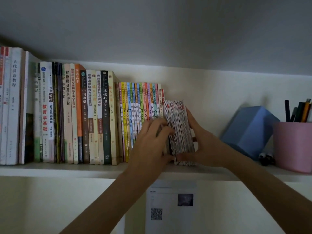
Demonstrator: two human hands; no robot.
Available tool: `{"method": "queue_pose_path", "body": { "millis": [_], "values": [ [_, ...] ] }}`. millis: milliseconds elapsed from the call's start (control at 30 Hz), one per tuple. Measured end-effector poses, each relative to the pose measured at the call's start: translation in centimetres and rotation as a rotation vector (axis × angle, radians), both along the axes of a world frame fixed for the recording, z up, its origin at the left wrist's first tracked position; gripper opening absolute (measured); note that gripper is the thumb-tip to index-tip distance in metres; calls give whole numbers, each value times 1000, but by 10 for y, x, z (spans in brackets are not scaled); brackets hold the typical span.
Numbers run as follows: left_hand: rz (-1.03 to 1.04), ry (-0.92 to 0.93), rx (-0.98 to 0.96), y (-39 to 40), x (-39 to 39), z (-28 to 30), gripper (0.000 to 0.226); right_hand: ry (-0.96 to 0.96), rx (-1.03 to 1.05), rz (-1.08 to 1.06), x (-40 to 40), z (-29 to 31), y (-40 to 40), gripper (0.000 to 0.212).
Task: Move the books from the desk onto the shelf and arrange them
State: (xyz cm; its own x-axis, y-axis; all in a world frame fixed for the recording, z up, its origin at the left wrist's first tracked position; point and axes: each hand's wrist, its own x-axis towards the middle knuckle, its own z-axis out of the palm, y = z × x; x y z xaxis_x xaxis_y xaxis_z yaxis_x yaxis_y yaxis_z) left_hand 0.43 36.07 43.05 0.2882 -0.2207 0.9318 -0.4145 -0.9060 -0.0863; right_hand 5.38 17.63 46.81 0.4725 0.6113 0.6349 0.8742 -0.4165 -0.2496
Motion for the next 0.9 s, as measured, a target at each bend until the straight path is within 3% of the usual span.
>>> {"method": "queue_pose_path", "body": {
  "millis": [233,367,533,700,900],
  "values": [
    [10,-49,54,0,0,0,68,62,22,-16,-6,-7,1,124],
    [27,-17,49,0,0,-1,68,65,17,-49,-13,-7,-6,100],
    [36,-24,52,1,-5,-2,63,-41,-78,-245,-27,5,-13,77],
    [9,-48,66,2,-12,-8,56,16,-97,-368,-29,12,-21,103],
    [1,-42,61,8,-13,-13,50,24,-134,-403,-26,8,-25,108]
  ]
}}
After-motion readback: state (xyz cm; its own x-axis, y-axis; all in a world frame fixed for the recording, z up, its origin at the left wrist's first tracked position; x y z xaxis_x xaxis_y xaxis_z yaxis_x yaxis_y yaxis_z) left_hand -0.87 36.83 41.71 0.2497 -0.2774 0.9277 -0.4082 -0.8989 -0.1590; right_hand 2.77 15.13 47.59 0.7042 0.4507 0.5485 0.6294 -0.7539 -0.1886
